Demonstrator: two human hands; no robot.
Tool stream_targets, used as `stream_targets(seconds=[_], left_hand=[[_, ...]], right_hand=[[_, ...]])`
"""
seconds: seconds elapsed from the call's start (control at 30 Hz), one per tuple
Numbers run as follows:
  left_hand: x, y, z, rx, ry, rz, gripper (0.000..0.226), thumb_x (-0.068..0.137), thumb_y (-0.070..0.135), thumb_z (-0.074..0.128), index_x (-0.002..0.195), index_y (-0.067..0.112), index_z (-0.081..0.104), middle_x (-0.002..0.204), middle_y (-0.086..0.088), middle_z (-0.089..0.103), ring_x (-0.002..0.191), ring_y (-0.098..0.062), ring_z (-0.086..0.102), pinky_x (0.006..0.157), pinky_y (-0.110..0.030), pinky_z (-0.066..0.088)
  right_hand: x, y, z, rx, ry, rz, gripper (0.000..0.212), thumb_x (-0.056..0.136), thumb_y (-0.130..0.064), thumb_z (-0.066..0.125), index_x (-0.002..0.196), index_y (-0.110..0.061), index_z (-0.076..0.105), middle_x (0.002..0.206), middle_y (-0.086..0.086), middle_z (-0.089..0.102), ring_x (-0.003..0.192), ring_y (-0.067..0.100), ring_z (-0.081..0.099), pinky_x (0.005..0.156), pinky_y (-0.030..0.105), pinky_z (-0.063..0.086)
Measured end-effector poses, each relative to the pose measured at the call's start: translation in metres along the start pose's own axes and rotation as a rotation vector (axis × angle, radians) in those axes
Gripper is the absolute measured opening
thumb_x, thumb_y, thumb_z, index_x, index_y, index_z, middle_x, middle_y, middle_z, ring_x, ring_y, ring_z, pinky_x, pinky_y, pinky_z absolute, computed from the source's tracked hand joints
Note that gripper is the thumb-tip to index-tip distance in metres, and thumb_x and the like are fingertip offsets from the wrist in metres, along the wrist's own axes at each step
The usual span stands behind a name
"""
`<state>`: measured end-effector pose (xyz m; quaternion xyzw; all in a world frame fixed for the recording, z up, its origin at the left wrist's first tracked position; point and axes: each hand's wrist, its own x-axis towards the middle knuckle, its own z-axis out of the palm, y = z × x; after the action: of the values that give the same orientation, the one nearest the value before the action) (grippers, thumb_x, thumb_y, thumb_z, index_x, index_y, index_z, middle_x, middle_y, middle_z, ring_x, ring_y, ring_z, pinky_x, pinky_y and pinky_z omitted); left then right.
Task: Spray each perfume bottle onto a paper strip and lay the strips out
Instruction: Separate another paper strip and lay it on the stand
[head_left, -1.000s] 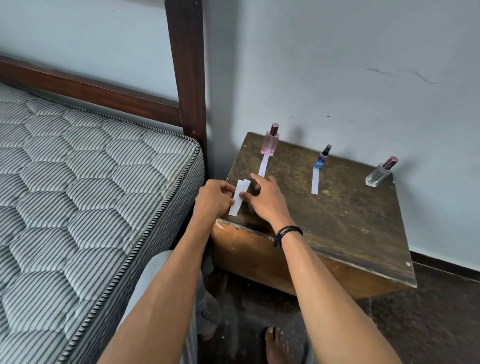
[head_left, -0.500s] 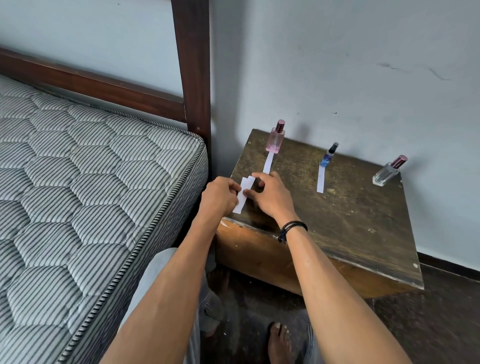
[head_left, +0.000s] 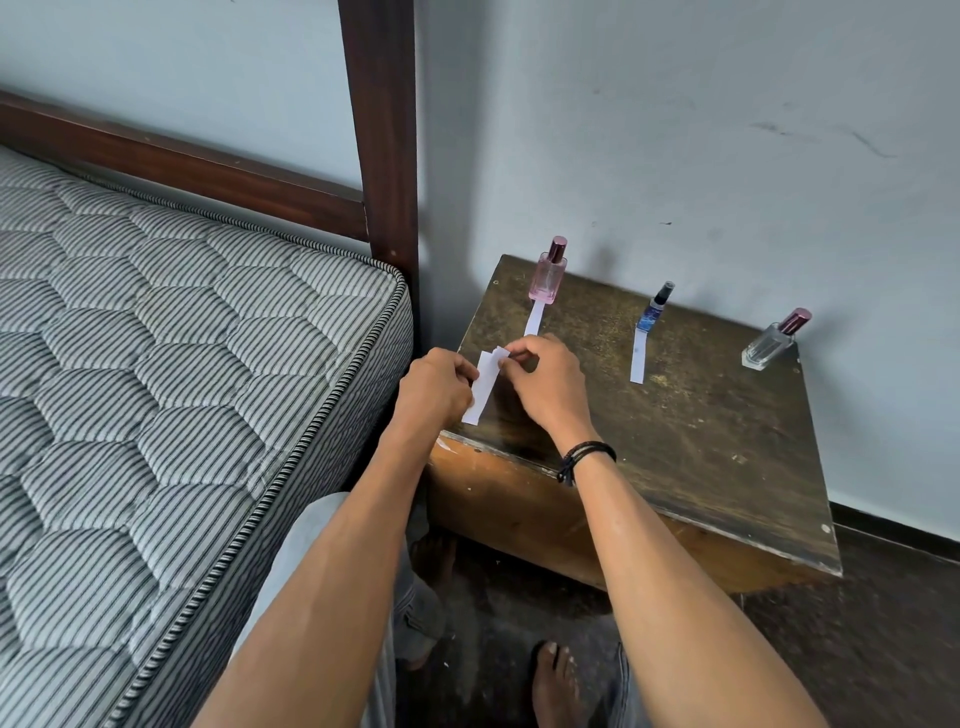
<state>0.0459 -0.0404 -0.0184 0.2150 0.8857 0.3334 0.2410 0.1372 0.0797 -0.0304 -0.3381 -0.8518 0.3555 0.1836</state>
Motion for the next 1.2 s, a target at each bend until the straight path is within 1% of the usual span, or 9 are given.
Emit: stream_targets(seconds=[0.1,0.2,0.3,0.47,0.53,0.7,0.83,0.97,1.2], left_hand=[[0.0,0.0,0.0,0.001,-0.006,-0.003,0.026,0.087,0.006,0.071,0.104,0.025,0.074,0.108,-0.006,0.072,0.103,-0.023,0.068,0.095,-0.039,0.056],[0.0,0.0,-0.001,-0.001,-0.017,-0.009,0.027,0.085,0.006,0.073,0.104,0.025,0.074,0.109,-0.006,0.072,0.104,-0.024,0.068,0.096,-0.038,0.055],[0.001,0.0,-0.002,-0.019,-0.042,-0.015,0.029,0.083,0.008,0.077,0.109,0.023,0.074,0.105,-0.001,0.072,0.103,-0.021,0.068,0.097,-0.035,0.054],[0.001,0.006,-0.005,-0.257,-0.096,0.06,0.018,0.088,0.018,0.077,0.105,0.015,0.077,0.091,0.004,0.07,0.081,-0.009,0.061,0.074,-0.023,0.047],[-0.002,0.01,-0.005,-0.361,-0.138,0.084,0.018,0.089,0.023,0.077,0.104,0.012,0.078,0.09,0.004,0.071,0.083,-0.008,0.062,0.075,-0.023,0.046],[-0.007,0.02,0.006,-0.34,-0.166,0.141,0.008,0.087,0.018,0.078,0.092,0.012,0.08,0.094,-0.001,0.077,0.096,-0.016,0.069,0.09,-0.03,0.053],[-0.014,0.031,0.015,-0.388,-0.257,0.113,0.017,0.087,0.034,0.077,0.086,0.017,0.081,0.078,0.004,0.068,0.075,-0.012,0.058,0.072,-0.028,0.046],[-0.02,0.044,0.033,-0.364,-0.294,0.089,0.013,0.083,0.024,0.082,0.087,0.012,0.08,0.093,-0.009,0.075,0.089,-0.021,0.062,0.082,-0.035,0.048],[-0.033,0.065,0.064,-0.239,-0.348,0.092,0.017,0.095,0.023,0.068,0.081,0.014,0.073,0.078,0.001,0.064,0.074,-0.012,0.055,0.075,-0.03,0.043]], right_hand=[[0.001,0.0,-0.001,0.068,0.006,0.035,0.006,0.094,-0.023,0.073,0.1,-0.022,0.075,0.103,-0.007,0.068,0.091,0.009,0.061,0.074,0.021,0.044],[0.002,-0.002,-0.006,0.257,-0.011,0.14,0.005,0.091,-0.018,0.076,0.087,-0.022,0.076,0.087,-0.005,0.075,0.08,0.015,0.072,0.072,0.029,0.059],[-0.001,-0.004,-0.015,0.454,-0.047,0.249,0.005,0.09,-0.008,0.074,0.088,-0.011,0.076,0.087,0.004,0.077,0.077,0.015,0.076,0.068,0.027,0.06],[0.001,-0.002,-0.028,0.655,-0.049,0.379,0.007,0.089,-0.002,0.073,0.09,-0.008,0.076,0.089,0.011,0.079,0.078,0.02,0.077,0.065,0.023,0.06],[0.002,0.002,-0.031,0.711,-0.05,0.412,0.008,0.088,-0.001,0.073,0.096,-0.004,0.075,0.088,0.011,0.08,0.077,0.02,0.077,0.062,0.021,0.058],[0.001,0.013,-0.044,0.73,-0.043,0.436,0.009,0.087,-0.001,0.074,0.096,-0.004,0.075,0.088,0.011,0.08,0.077,0.02,0.076,0.062,0.023,0.057],[-0.001,0.024,-0.057,0.73,-0.029,0.444,0.008,0.086,0.001,0.075,0.091,-0.004,0.074,0.084,0.01,0.079,0.074,0.018,0.075,0.063,0.024,0.057],[-0.006,0.034,-0.072,0.693,-0.01,0.464,0.009,0.085,0.003,0.076,0.092,-0.002,0.074,0.086,0.013,0.079,0.075,0.02,0.075,0.068,0.027,0.061],[-0.011,0.049,-0.097,0.656,-0.011,0.462,0.013,0.085,-0.002,0.079,0.097,-0.007,0.078,0.094,0.009,0.079,0.088,0.022,0.077,0.075,0.029,0.062]])
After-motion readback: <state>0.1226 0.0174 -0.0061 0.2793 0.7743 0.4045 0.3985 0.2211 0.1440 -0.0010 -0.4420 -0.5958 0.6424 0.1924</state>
